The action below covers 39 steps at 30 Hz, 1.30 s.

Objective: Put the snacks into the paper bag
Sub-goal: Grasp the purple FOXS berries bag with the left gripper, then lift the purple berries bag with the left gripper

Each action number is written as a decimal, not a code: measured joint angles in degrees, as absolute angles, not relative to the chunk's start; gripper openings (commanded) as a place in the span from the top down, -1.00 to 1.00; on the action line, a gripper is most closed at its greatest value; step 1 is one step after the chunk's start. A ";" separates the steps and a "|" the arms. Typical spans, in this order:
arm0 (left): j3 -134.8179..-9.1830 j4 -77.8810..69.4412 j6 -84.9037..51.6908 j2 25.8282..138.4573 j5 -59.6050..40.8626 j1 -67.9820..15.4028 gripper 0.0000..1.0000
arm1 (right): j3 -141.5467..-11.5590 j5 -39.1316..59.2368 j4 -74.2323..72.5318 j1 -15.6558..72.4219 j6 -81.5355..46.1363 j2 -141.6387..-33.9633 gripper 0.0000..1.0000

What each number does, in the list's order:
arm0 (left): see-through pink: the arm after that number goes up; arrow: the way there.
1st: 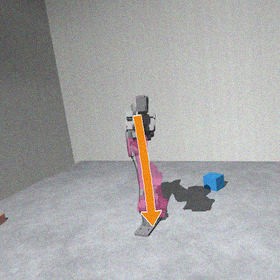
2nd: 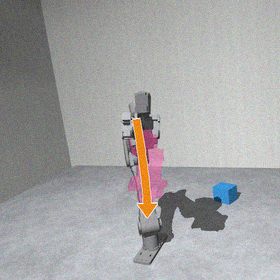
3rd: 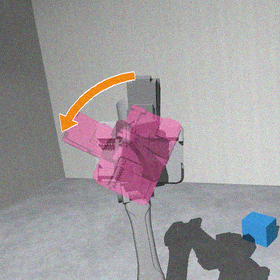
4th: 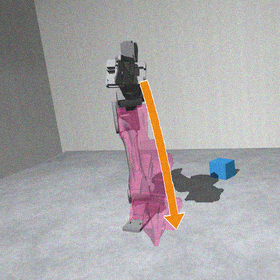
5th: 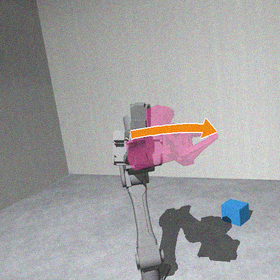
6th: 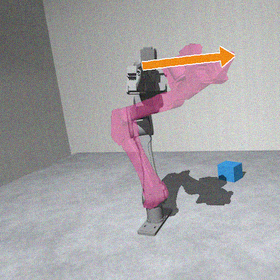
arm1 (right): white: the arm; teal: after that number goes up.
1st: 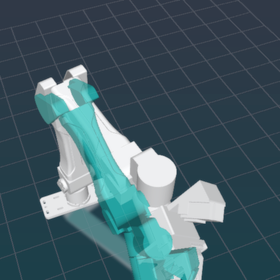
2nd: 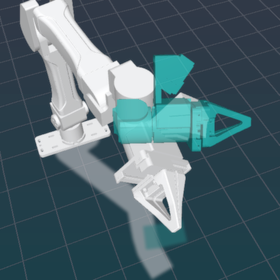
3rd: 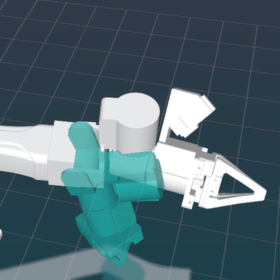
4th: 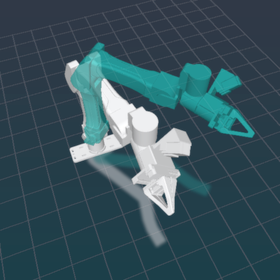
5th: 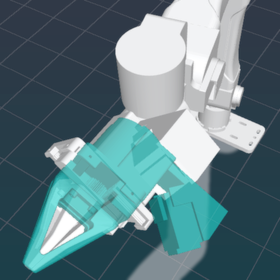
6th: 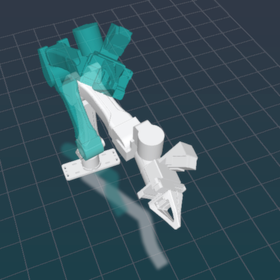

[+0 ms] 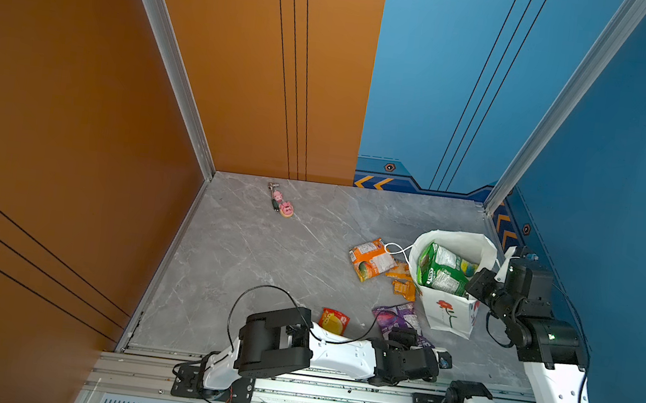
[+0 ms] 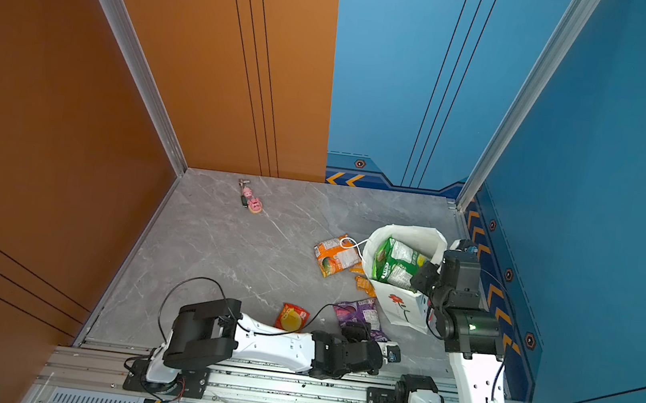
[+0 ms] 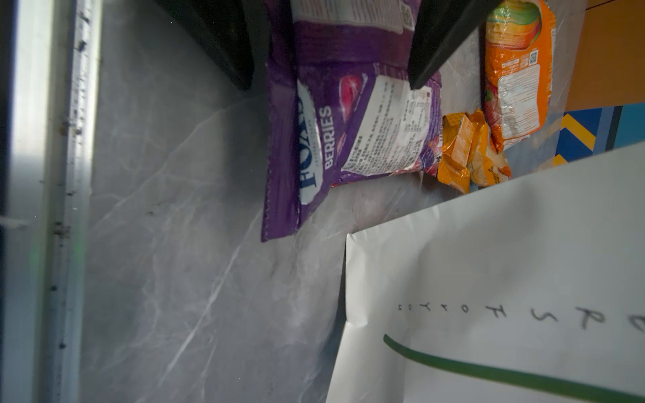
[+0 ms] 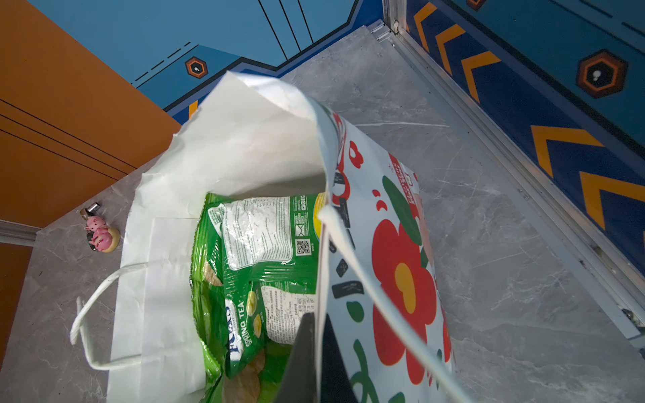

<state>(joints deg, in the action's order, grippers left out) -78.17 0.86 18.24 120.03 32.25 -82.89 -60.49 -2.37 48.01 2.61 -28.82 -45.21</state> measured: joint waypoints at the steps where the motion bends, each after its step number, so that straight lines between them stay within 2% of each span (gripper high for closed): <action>1: -78.19 0.95 18.17 120.38 32.97 -82.91 -0.29 | -60.47 -2.33 47.99 2.61 -28.82 -45.21 1.00; 3: -78.22 1.13 18.04 121.10 34.13 -83.13 -0.24 | -60.49 -2.15 47.97 2.61 -28.82 -45.21 1.00; 11: -78.22 1.61 15.81 121.95 38.59 -83.40 0.32 | -60.47 -1.54 47.86 2.33 -28.99 -45.23 1.00; 13: -78.22 1.72 14.90 121.95 39.20 -83.29 0.37 | -60.47 -1.43 47.86 2.24 -28.99 -45.23 1.00; 18: -77.91 1.32 12.67 121.93 40.16 -83.02 0.66 | -60.40 -1.28 47.83 2.22 -29.02 -45.23 1.00; 21: -76.12 0.23 10.96 120.99 41.41 -82.76 0.91 | -60.36 -1.28 47.79 2.17 -29.02 -45.23 1.00; 39: -53.67 -4.16 -5.82 96.57 41.87 -77.06 1.00 | -59.59 -1.21 46.78 1.56 -29.93 -45.23 1.00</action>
<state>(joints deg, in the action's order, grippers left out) -53.67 -4.16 -5.82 96.57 41.87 -77.06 -59.59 -1.21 46.78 1.56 -29.93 -45.23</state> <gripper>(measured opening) 0.044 0.047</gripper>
